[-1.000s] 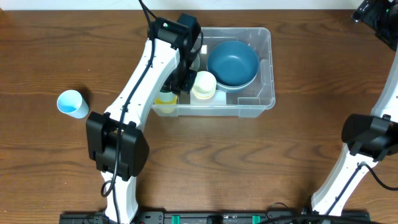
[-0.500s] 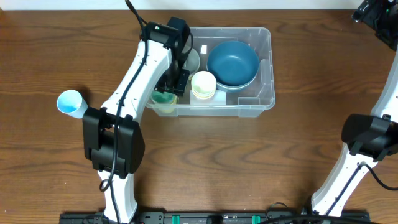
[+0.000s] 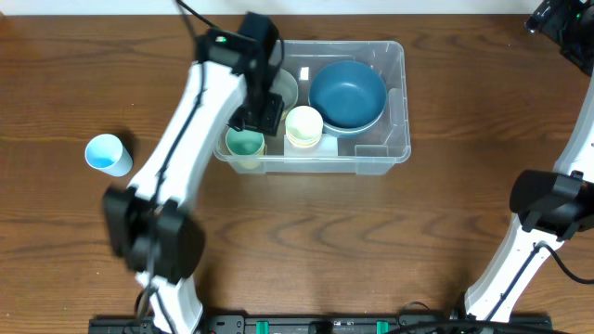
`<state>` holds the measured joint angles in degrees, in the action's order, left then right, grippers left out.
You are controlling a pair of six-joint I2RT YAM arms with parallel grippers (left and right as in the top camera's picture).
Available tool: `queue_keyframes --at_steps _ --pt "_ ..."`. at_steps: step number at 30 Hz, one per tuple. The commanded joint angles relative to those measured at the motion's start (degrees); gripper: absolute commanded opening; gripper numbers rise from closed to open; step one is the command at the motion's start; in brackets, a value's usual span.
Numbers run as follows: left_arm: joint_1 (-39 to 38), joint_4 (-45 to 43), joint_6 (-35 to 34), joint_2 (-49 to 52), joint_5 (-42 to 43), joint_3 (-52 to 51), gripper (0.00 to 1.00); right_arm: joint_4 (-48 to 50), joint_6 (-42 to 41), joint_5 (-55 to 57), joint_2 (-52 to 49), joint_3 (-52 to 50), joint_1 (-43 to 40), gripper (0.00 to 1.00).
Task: Pack container
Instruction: 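Carry the green cup into the bin onto the yellow cup, release, then return the left gripper to the blue cup and grasp it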
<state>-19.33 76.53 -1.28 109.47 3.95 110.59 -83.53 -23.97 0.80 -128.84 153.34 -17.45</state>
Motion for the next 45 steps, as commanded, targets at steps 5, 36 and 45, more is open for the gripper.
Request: queue_keyframes --at_steps 5,36,45 --pt "10.2 0.7 -0.3 -13.8 -9.7 2.6 0.73 -0.1 -0.9 -0.2 2.0 0.1 -0.1 0.99" --pt "40.1 -16.5 -3.3 7.4 0.5 -17.7 0.51 -0.1 -0.9 -0.2 2.0 0.1 -0.1 0.99" --pt "40.0 -16.1 -3.6 8.1 -0.1 -17.7 0.06 -0.1 -0.9 -0.2 2.0 0.1 -0.1 0.99"
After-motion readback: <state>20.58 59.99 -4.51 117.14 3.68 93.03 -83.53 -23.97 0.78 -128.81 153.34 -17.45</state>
